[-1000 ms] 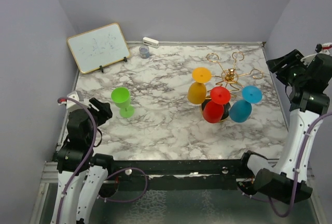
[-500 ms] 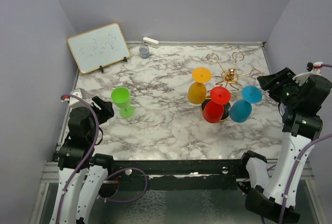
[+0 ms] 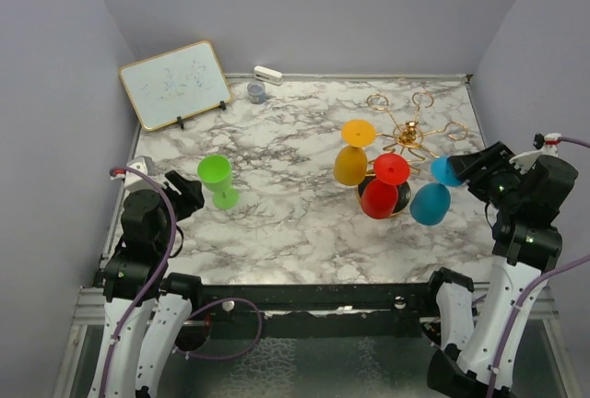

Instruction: Take the wine glass off the wine glass rack

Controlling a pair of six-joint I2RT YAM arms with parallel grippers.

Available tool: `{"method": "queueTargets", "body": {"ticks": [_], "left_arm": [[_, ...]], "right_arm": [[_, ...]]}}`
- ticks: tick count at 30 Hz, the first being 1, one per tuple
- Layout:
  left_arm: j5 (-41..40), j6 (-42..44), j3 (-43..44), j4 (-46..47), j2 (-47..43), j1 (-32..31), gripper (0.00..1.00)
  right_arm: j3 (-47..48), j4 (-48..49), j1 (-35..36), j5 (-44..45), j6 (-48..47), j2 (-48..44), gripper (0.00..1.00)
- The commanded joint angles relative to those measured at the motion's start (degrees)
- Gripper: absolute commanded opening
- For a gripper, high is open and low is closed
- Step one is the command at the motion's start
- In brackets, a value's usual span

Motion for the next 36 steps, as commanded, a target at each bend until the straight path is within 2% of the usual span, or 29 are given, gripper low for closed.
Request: {"method": "queueTargets", "body": {"ticks": [1, 16, 25, 32, 36], "left_arm": [[1.15, 0.97, -0.25, 1.51, -0.09, -0.19, 0.62], [1.35, 0.99, -0.25, 1.51, 0.15, -0.19, 0.62], [1.43, 0.97, -0.32, 1.63, -0.07, -0.19, 0.62], [1.40, 0.94, -0.33, 1.58, -0.08, -0.19, 0.62], [1.42, 0.86, -0.33, 1.65, -0.13, -0.19, 0.62]], "right_arm": [[-0.08, -2.62, 0.23, 0.97, 0.82, -2.09, 0.52], [2.96, -5.98, 0.41, 1.37, 3.18, -4.08, 0.47], [4.48, -6.65, 0.54, 1.26, 3.79, -4.19, 0.31], [1.60, -5.77, 0.58, 1.19, 4.10, -4.95, 0.30], [1.36, -5.61, 0.58, 1.22, 4.30, -5.34, 0.18]]}}
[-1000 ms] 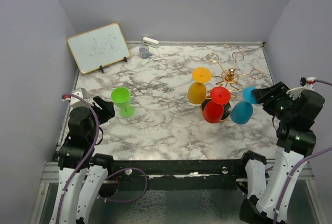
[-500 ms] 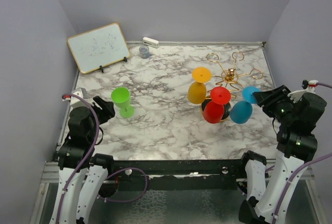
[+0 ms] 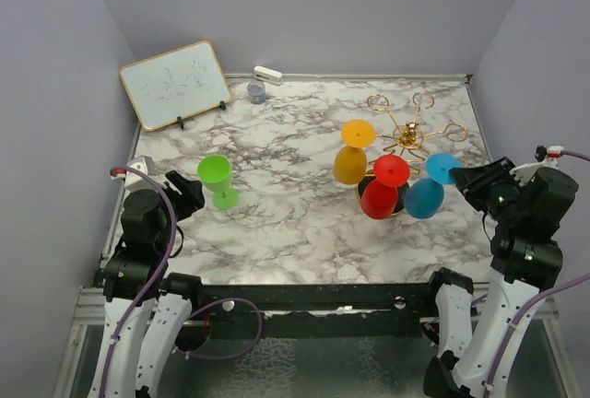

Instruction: Take the wine glass off the wine glass rack

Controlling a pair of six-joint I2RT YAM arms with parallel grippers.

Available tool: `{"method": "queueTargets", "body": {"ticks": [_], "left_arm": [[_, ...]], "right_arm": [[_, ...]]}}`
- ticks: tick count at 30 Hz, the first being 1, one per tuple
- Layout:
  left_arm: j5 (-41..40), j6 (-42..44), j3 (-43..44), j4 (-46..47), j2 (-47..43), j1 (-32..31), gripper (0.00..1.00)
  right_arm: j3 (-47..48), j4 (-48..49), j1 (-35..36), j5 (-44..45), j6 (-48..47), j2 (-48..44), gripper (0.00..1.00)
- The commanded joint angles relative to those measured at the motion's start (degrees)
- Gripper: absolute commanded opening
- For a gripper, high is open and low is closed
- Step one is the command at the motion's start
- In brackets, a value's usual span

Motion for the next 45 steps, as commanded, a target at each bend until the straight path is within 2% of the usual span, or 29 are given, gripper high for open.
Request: {"method": "queueTargets", "body": {"ticks": [1, 3, 6, 17, 27, 45], "left_arm": [[1.03, 0.93, -0.33, 1.50, -0.22, -0.19, 0.62], [0.96, 0.94, -0.32, 1.54, -0.23, -0.19, 0.62], [0.95, 0.77, -0.35, 1.50, -0.20, -0.19, 0.62], [0.94, 0.65, -0.38, 1.49, -0.13, -0.19, 0.62], [0.93, 0.61, -0.31, 1.43, -0.04, -0.19, 0.62], [0.77, 0.43, -0.34, 1.40, 0.47, -0.19, 0.62]], "right_arm": [[-0.14, 0.62, 0.26, 1.09, 0.65, -0.87, 0.13], [0.51, 0.49, 0.26, 1.35, 0.71, -0.75, 0.06], [1.75, 0.40, 0.28, 1.48, 1.19, -0.62, 0.01], [4.08, 2.59, 0.26, -0.04, 3.95, -0.22, 0.01], [-4.72, 13.93, 0.28, -8.25, 13.74, -2.93, 0.01], [-10.28, 26.86, 0.26, -12.12, 21.58, -2.55, 0.01]]}}
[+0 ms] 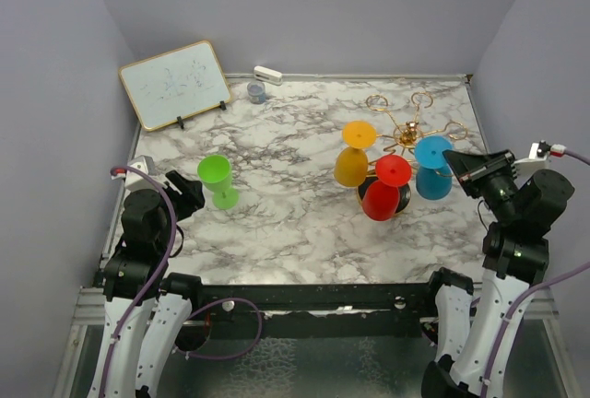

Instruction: Take the wine glass off the wine glass rack

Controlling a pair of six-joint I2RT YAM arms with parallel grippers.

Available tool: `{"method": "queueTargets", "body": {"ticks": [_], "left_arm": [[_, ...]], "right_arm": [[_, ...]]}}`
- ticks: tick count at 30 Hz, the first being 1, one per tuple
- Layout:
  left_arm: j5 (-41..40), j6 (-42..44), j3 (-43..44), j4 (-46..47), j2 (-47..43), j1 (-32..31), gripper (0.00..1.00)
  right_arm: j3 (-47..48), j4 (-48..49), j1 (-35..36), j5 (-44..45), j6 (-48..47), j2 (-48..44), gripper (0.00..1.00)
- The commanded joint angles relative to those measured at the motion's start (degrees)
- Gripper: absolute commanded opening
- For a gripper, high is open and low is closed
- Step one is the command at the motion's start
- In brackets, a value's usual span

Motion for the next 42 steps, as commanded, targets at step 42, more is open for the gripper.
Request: {"method": "queueTargets", "body": {"ticks": [42], "left_arm": [[0.89, 0.30, -0.42, 1.34, 0.01, -0.19, 0.62]], "right_arm": [[9.16, -15.14, 0.07, 6.30, -5.04, -5.50, 0.01]]}}
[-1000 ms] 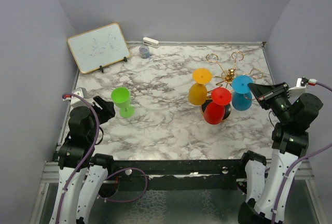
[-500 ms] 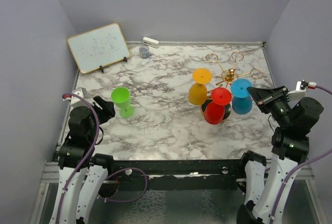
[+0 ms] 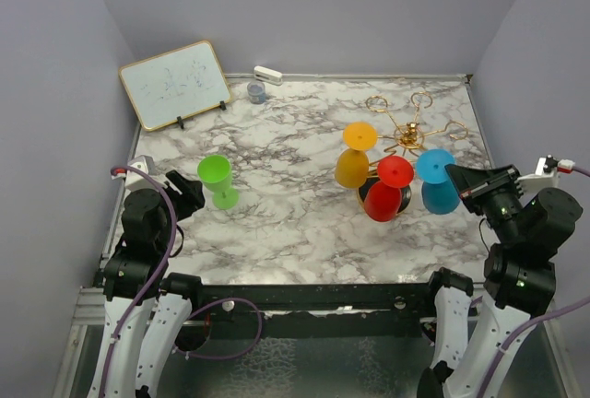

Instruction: Take the wine glass off the wine glass rack

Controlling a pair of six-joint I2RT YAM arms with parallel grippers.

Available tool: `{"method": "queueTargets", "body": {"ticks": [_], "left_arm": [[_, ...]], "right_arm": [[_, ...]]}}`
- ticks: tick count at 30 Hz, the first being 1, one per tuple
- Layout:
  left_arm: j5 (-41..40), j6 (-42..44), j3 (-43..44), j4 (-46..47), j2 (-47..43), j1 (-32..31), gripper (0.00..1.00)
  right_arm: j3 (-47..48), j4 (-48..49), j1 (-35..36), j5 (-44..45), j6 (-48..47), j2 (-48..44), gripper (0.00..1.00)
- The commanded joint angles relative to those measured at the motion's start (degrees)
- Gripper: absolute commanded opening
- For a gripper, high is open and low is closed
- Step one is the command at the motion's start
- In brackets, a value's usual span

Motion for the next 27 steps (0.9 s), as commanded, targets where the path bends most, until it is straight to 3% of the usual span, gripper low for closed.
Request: {"method": "queueTargets", "body": {"ticks": [1, 11, 20, 23, 27], "left_arm": [[0.89, 0.31, -0.42, 1.29, -0.18, -0.19, 0.62], [1.07, 0.41, -0.42, 1.48, -0.61, -0.19, 0.62], [1.48, 0.53, -0.42, 1.51, -0.50, -0.20, 0.62], [1.55, 0.49, -0.42, 1.47, -0.41, -0.19, 0.62], [1.63, 0.53, -0.42, 1.46, -0.33, -0.19, 0.62]], "right_arm": [[2.61, -3.90, 0.06, 5.02, -1.43, -1.49, 0.01], [9.03, -7.21, 0.15, 8.80, -2.98, -1.72, 0.01], [18.63, -7.26, 0.35, 16.03, -10.76, 0.35, 0.01], [20.07, -4.14, 0.50, 13.96, -13.34, 2.22, 0.01], [20.12, 3.84, 0.50, 4.35, -15.55, 6.68, 0.01]]}}
